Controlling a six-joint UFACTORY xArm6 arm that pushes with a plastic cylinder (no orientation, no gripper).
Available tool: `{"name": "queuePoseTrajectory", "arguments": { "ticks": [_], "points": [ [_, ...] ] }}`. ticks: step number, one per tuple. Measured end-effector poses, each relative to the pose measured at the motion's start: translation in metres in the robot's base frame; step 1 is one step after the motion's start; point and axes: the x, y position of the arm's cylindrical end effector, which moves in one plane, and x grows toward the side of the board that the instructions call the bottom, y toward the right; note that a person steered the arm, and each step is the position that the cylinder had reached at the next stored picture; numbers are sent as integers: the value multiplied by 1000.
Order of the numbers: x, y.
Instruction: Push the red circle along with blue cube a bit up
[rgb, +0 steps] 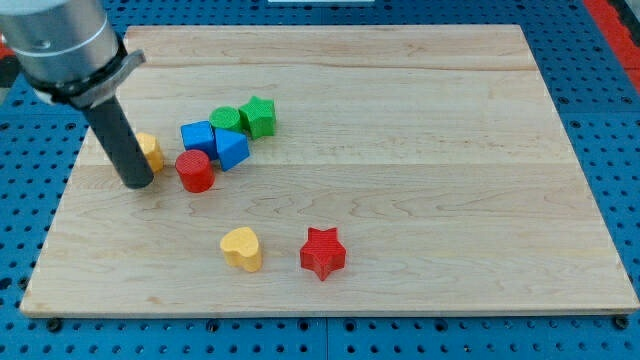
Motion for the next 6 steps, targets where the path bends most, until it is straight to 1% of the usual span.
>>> {"name": "queuePoseTrajectory", "arguments": {
  "ticks": [1,2,3,4,5,6],
  "points": [
    [-21,4],
    [22,14],
    [39,49],
    [7,70],
    [-23,66],
    [25,111]
  ]
}}
